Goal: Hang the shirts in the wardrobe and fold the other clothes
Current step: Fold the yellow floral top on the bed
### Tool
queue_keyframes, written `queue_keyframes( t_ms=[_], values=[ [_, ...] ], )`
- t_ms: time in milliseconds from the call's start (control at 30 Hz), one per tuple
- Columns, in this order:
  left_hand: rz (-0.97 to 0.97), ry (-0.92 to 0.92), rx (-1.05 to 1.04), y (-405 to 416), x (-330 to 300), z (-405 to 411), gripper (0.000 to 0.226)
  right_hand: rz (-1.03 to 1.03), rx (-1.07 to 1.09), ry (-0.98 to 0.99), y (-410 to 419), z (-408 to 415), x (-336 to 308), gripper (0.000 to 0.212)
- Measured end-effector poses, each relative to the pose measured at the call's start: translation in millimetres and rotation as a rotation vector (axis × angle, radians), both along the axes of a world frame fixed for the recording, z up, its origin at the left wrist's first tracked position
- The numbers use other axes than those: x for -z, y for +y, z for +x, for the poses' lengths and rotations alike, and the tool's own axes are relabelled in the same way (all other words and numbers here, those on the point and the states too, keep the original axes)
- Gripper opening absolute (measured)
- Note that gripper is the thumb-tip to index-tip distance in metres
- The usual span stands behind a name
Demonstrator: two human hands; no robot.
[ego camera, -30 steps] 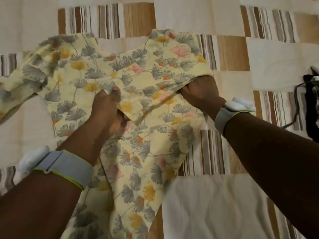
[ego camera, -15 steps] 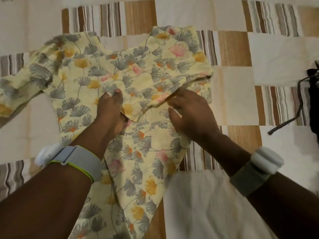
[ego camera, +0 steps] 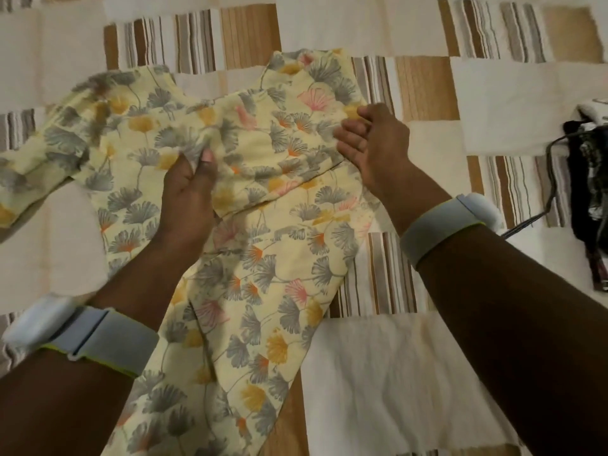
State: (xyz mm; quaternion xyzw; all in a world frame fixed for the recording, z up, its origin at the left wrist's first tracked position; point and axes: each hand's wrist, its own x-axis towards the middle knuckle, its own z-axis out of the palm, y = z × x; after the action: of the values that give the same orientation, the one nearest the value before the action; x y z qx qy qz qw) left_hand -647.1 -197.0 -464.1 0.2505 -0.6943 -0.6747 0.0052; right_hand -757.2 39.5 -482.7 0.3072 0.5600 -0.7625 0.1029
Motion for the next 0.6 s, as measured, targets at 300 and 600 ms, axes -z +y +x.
queue_keyframes(
  t_ms=[300, 600],
  values=[
    [0.287, -0.264, -0.099, -17.9, 13.9, -8.0, 0.025, 1.014, -1.446, 0.584, -70.8, 132.6, -11.4, 0.073],
    [0.299, -0.284, -0.079, -24.6, 16.4, -5.0, 0.049, 0.795, -2.187, 0.181, 16.7, 145.8, -62.2, 0.016]
  ],
)
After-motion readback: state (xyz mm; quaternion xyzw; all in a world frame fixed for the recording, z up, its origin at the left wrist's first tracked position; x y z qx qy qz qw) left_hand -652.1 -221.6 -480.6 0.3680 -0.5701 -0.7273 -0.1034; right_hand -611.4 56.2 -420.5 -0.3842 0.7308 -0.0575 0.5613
